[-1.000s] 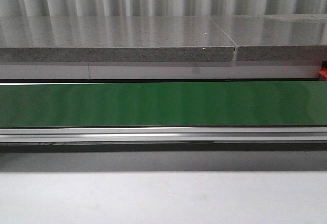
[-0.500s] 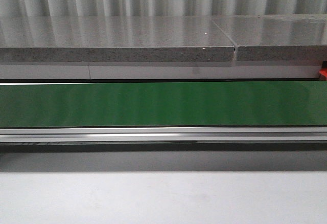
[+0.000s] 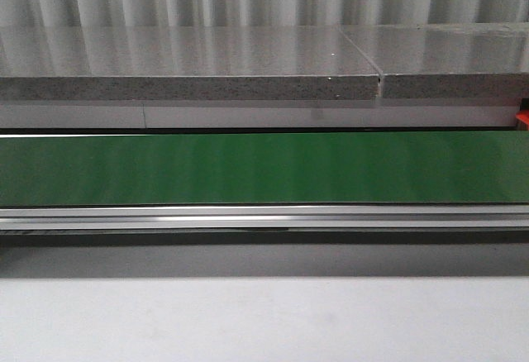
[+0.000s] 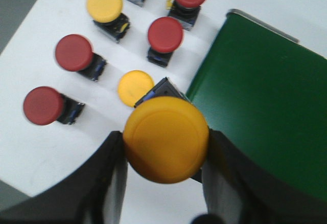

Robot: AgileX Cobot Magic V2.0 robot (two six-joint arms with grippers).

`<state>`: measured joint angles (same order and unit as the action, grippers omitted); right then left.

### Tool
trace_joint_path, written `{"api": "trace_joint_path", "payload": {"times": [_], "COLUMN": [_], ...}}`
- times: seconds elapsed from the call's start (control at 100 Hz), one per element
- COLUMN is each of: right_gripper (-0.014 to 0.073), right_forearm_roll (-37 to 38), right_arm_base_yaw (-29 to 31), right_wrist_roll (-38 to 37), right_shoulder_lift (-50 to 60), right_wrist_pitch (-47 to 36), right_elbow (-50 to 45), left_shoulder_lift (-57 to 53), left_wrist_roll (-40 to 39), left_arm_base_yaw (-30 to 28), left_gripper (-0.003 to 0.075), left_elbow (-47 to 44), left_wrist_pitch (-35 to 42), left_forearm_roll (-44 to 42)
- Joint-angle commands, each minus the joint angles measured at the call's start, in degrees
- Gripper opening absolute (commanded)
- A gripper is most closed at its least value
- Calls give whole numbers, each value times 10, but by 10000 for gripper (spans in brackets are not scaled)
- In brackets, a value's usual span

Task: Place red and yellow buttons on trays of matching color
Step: 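Grasp the yellow button with the left gripper and lift it over the conveyor, then lower the yellow button onto the green conveyor and open the left gripper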

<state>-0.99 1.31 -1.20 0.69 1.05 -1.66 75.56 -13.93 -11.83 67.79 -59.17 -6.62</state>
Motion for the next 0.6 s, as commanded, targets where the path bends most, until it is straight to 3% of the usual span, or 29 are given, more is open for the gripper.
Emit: {"api": "trace_joint_path", "payload": {"times": [0.0, 0.26, 0.59], "right_gripper": [-69, -69, -69], "right_forearm_roll": [6, 6, 6], "right_arm_base_yaw": [0, 0, 0], "right_wrist_roll": [1, 1, 1], "right_shoulder_lift": [5, 5, 5], "right_wrist_pitch": [-45, -45, -45], "right_elbow": [10, 10, 10], "left_shoulder_lift": [21, 119, 169], "left_wrist_roll": [9, 17, 39], "left_arm_base_yaw": [30, 106, 120], "left_gripper": [-21, -21, -18], "left_elbow": [50, 111, 115], "left_wrist_pitch": [-2, -37, -62], "left_forearm_roll": [6, 0, 1]}}
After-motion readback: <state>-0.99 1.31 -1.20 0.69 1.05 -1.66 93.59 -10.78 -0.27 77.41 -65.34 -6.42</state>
